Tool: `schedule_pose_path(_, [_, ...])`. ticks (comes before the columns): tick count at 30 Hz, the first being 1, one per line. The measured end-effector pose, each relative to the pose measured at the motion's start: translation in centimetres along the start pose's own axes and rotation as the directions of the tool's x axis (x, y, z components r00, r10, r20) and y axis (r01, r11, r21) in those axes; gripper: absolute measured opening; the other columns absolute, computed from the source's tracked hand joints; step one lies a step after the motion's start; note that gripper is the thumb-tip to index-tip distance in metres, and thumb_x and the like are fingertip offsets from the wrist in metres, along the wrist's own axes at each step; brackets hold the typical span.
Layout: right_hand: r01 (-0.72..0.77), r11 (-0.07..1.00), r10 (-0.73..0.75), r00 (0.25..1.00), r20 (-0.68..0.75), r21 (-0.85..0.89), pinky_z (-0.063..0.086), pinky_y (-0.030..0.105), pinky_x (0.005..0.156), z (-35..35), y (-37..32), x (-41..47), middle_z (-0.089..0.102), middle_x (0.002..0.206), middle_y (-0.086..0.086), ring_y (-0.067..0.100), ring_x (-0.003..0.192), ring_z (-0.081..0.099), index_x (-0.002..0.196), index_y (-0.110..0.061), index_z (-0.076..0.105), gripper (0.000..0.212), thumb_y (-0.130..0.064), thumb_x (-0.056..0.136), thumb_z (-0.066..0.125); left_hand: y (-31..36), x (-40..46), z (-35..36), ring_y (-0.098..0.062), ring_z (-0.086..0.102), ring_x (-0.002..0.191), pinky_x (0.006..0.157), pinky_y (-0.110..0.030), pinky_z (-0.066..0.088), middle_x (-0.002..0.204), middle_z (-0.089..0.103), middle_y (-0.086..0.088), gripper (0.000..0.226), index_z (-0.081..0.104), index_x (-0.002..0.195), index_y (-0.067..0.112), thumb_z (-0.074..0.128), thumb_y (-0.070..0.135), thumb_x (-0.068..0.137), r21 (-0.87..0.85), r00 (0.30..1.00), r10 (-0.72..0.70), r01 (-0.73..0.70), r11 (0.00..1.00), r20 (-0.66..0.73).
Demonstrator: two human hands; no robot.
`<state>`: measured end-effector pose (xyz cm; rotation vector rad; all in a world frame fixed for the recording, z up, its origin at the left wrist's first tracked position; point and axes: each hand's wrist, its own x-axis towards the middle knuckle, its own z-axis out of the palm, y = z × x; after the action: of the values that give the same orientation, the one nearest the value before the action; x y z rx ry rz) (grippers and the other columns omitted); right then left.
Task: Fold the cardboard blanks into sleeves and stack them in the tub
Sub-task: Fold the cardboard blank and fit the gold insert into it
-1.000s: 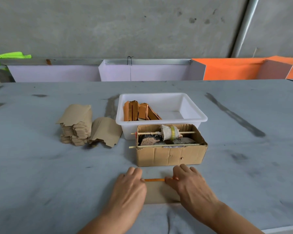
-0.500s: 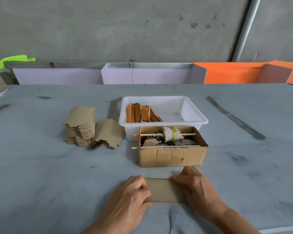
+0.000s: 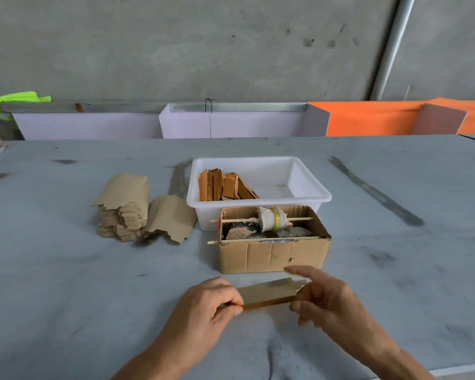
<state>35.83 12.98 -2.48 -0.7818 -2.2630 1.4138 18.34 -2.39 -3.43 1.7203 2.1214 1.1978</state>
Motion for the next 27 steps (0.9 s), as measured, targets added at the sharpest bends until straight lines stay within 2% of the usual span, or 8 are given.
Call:
schedule_pose_path(2, [-0.031, 0.999, 0.031, 0.999, 0.012, -0.016, 0.042, 0.016, 0.052, 0.0, -0.4, 0.1, 0.069, 0.069, 0.005, 0.015, 0.057, 0.066, 0.087, -0.017, 0.071, 0.018, -0.001, 0.086, 0.063, 0.2, 0.2, 0.0, -0.005, 0.057, 0.072, 0.069, -0.025, 0.046, 0.078, 0.060, 0.013, 0.006, 0.064, 0.074, 0.021, 0.067, 0.019, 0.078, -0.028, 1.000, -0.012, 0.012, 1.000, -0.021])
schedule_pose_path(4, [-0.057, 0.997, 0.059, 0.997, -0.051, 0.043, 0.041, 0.019, 0.048, 0.1, -0.6, 0.2, 0.070, 0.068, 0.004, 0.016, 0.055, 0.064, 0.074, -0.007, 0.069, 0.018, -0.002, 0.088, 0.061, 0.4, 0.4, -0.2, -0.004, 0.058, 0.074, 0.070, -0.024, 0.047, 0.079, 0.062, 0.015, 0.016, 0.067, 0.073, 0.028, 0.076, 0.015, 0.075, -0.082, 0.988, -0.096, 0.086, 0.993, -0.122])
schedule_pose_path(6, [-0.063, 0.981, 0.096, 0.980, -0.173, 0.185, 0.039, 0.020, 0.045, 0.1, -0.9, 0.1, 0.070, 0.068, 0.008, 0.016, 0.051, 0.061, 0.071, -0.002, 0.068, 0.019, -0.001, 0.088, 0.060, 0.7, 0.5, -0.4, -0.001, 0.057, 0.071, 0.067, -0.022, 0.048, 0.079, 0.064, 0.011, 0.036, 0.065, 0.085, 0.034, 0.085, 0.012, 0.065, -0.229, 0.917, -0.300, 0.243, 0.943, -0.261])
schedule_pose_path(8, [-0.059, 0.952, 0.142, 0.954, -0.262, 0.300, 0.039, 0.021, 0.044, 0.0, -1.5, 0.1, 0.070, 0.067, 0.011, 0.016, 0.048, 0.059, 0.071, 0.000, 0.068, 0.019, -0.003, 0.088, 0.060, 1.2, 0.8, -0.5, -0.001, 0.056, 0.061, 0.062, -0.022, 0.047, 0.071, 0.064, 0.005, 0.042, 0.064, 0.093, 0.030, 0.086, 0.013, 0.062, -0.403, 0.819, -0.489, 0.356, 0.843, -0.301])
schedule_pose_path(12, [-0.109, 0.914, 0.220, 0.942, -0.252, 0.392, 0.040, 0.025, 0.048, 0.3, -2.5, 0.0, 0.071, 0.069, 0.011, 0.015, 0.049, 0.059, 0.073, -0.001, 0.070, 0.020, -0.011, 0.088, 0.061, 2.6, 1.1, 0.5, -0.011, 0.058, 0.047, 0.046, -0.021, 0.045, 0.058, 0.066, -0.003, 0.030, 0.063, 0.096, 0.017, 0.078, 0.012, 0.072, -0.686, 0.737, -0.675, 0.472, 0.553, -0.036])
schedule_pose_path(16, [-0.156, 0.900, 0.257, 0.944, -0.207, 0.408, 0.038, 0.024, 0.048, 0.3, -3.0, -0.3, 0.071, 0.069, 0.013, 0.014, 0.048, 0.057, 0.074, 0.003, 0.069, 0.021, -0.012, 0.088, 0.063, 3.4, 1.7, 0.9, -0.016, 0.058, 0.046, 0.041, -0.021, 0.045, 0.060, 0.066, -0.008, 0.026, 0.058, 0.093, 0.010, 0.075, 0.014, 0.074, -0.800, 0.681, -0.709, 0.523, 0.293, 0.186])
schedule_pose_path(22, [-0.176, 0.891, 0.275, 0.943, -0.188, 0.419, 0.039, 0.024, 0.048, -0.3, -3.2, -0.4, 0.071, 0.069, 0.014, 0.014, 0.047, 0.057, 0.076, 0.000, 0.070, 0.018, -0.012, 0.088, 0.063, 3.2, 2.4, 0.6, -0.015, 0.061, 0.046, 0.041, -0.021, 0.047, 0.063, 0.067, -0.010, 0.026, 0.065, 0.077, 0.008, 0.075, 0.022, 0.058, -0.813, 0.658, -0.705, 0.545, 0.202, 0.266])
schedule_pose_path(27, [-0.264, 0.849, 0.348, 0.931, -0.107, 0.458, 0.040, 0.025, 0.046, -0.6, -3.4, 0.0, 0.071, 0.071, 0.016, 0.017, 0.046, 0.059, 0.090, -0.004, 0.066, 0.012, -0.014, 0.091, 0.059, 3.1, 2.7, 0.7, -0.015, 0.062, 0.046, 0.041, -0.020, 0.049, 0.062, 0.068, -0.011, 0.018, 0.064, 0.074, 0.007, 0.073, 0.018, 0.064, -0.840, 0.657, -0.709, 0.514, 0.174, 0.256])
